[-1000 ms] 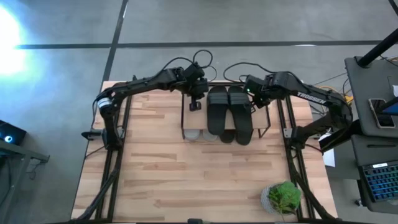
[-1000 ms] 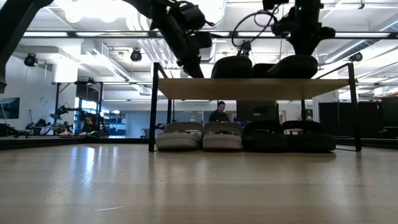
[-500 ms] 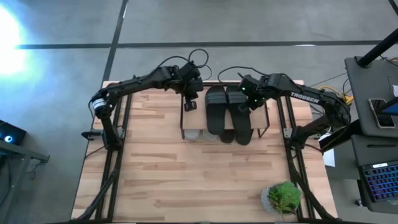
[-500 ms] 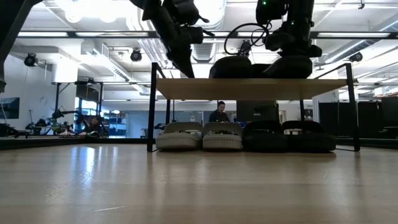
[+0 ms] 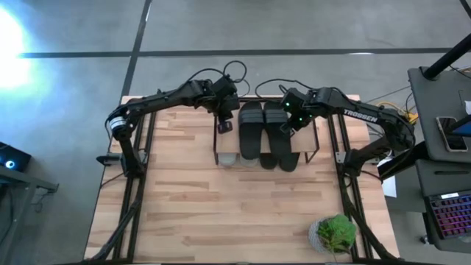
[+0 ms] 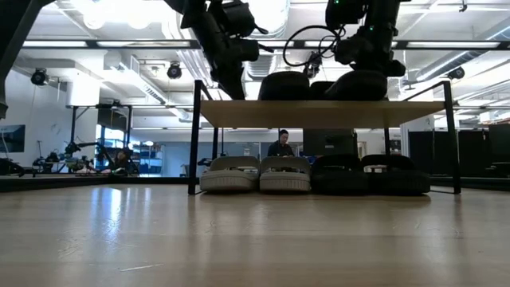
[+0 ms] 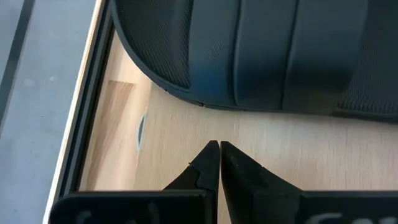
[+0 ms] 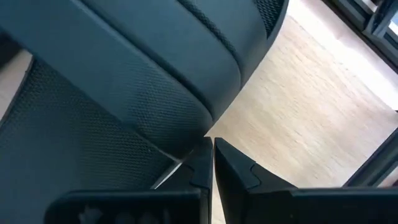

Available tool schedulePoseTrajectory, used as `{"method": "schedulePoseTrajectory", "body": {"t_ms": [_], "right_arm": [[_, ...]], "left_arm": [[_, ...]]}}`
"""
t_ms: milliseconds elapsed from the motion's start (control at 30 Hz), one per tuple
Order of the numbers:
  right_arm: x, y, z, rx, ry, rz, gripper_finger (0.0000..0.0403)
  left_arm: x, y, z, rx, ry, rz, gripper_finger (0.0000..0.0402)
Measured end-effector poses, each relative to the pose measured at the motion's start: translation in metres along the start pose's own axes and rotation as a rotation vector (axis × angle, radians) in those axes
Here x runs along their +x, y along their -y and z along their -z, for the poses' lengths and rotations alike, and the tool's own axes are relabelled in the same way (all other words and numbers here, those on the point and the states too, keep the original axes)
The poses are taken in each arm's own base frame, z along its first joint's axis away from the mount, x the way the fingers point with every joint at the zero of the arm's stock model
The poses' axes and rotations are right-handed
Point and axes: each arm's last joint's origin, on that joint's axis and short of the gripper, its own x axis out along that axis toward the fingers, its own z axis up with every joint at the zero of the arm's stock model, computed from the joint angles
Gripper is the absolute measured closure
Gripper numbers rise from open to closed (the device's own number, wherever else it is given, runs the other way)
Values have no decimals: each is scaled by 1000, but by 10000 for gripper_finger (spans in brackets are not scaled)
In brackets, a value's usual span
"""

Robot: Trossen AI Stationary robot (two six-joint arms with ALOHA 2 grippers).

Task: Pick and place slides into the shelf
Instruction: Put the black slipper on the shelf, then adjust the black slippers under the shelf

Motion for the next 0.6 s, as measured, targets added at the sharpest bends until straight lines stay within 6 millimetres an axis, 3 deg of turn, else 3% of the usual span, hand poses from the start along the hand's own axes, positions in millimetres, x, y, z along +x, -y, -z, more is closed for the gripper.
{"method": "schedulePoseTrajectory", "body": {"t_ms": [267,467,600], "right_arm": [[-18,13,13,-18,8,186,394],[-54,28,36,57,105,242,394],[-67,42,58,150,71,269,394]], "left_arm": [[-6,-1,0,-6,3,-38,402],[-37,-1,-2,23,74,-80,402],[-61,1,3,19,96,-92,402]]}}
